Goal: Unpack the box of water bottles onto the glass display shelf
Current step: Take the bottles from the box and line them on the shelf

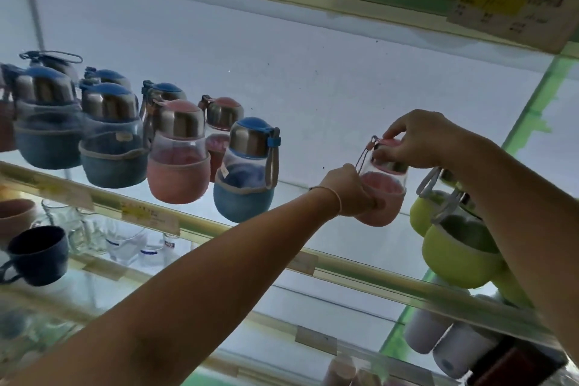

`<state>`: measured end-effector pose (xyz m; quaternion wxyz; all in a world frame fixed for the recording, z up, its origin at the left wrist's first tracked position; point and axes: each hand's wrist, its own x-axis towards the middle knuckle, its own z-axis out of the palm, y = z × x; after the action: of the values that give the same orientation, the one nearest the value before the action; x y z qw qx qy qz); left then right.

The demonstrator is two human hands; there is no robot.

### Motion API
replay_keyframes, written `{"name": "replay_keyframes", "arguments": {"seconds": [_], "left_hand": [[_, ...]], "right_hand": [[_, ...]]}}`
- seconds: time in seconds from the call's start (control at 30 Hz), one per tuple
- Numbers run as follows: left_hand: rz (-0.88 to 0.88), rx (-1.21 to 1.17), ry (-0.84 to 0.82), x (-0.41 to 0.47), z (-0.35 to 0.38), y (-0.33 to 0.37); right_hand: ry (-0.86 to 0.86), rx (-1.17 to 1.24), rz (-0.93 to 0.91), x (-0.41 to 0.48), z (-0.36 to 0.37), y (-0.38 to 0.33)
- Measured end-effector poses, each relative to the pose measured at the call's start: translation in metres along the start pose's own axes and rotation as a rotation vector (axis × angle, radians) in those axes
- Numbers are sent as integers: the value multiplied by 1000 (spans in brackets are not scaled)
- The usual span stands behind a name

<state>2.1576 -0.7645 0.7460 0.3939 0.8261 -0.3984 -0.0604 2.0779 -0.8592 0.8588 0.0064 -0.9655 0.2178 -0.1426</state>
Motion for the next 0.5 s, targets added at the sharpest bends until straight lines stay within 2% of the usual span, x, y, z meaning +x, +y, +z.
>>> {"name": "replay_keyframes", "arguments": {"seconds": [0.13, 0.23, 0.3, 0.4, 0.5], "left_hand": [[50, 103, 95, -36, -17, 1], [124, 158, 227, -73, -38, -3], [125, 154, 325, -98, -57, -5], [118, 221, 468, -115, -83, -15], [103, 299, 555, -121, -103, -26]], "right_hand": [[-21, -83, 9, -4, 1, -9], [66, -113, -77, -8, 8, -28], [116, 14, -170, -14, 9, -50], [96, 313, -272, -22, 11, -89], [88, 414, -334, -22, 17, -118]]}}
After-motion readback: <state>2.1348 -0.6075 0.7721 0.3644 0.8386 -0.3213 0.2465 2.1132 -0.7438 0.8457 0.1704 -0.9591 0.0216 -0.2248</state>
